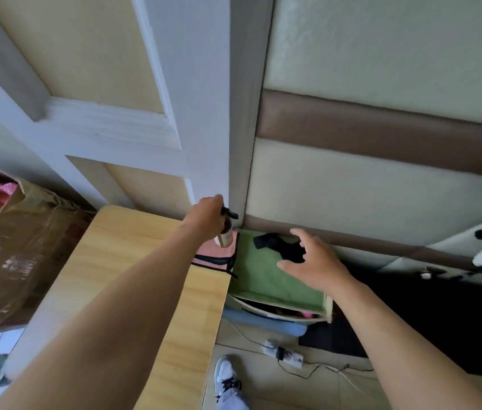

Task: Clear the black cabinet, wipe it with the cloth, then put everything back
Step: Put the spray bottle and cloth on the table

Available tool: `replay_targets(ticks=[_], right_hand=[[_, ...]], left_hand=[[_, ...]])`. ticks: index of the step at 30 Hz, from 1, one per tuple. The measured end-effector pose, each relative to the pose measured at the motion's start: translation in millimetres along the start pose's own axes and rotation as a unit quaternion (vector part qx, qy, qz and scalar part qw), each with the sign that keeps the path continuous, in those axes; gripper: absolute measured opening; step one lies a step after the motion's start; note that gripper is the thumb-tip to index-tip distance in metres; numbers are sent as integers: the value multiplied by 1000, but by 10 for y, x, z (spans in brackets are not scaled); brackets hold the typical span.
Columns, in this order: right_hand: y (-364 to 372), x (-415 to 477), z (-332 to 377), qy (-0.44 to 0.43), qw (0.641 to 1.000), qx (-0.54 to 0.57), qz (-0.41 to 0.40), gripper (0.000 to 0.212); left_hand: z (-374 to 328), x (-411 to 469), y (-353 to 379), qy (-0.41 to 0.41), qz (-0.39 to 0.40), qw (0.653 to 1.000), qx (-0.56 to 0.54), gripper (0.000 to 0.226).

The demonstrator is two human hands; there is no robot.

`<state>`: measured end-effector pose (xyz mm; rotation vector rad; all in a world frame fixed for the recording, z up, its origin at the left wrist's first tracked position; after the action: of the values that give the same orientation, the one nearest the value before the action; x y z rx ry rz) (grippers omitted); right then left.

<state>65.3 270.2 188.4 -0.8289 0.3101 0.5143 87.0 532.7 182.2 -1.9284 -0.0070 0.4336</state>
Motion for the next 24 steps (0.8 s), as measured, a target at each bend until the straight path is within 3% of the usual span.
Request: replay_targets(ticks=[10,18,24], right_hand=[[-989,-845,-1241,17,998,16,-58,82],[-1538,-1511,-2553,91,989,52,-105,80],[-1782,-1815,-3474,147,979,68,-123,83]], left_hand=[[-1659,-511,474,78,38,993,76,7],[-2979,-720,1419,157,89,976,123,19],[-3776,-832,2258,189,121,967,122,13]])
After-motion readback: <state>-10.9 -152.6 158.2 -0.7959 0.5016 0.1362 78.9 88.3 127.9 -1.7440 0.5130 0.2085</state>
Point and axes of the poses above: each hand's wrist, its own x-axis towards the middle knuckle, its own y-axis out of the palm, z = x × y, the point moved 7 cm from there along x, towards the middle knuckle, and after that the axes turned 6 degrees about x, right-handed, at the moved point
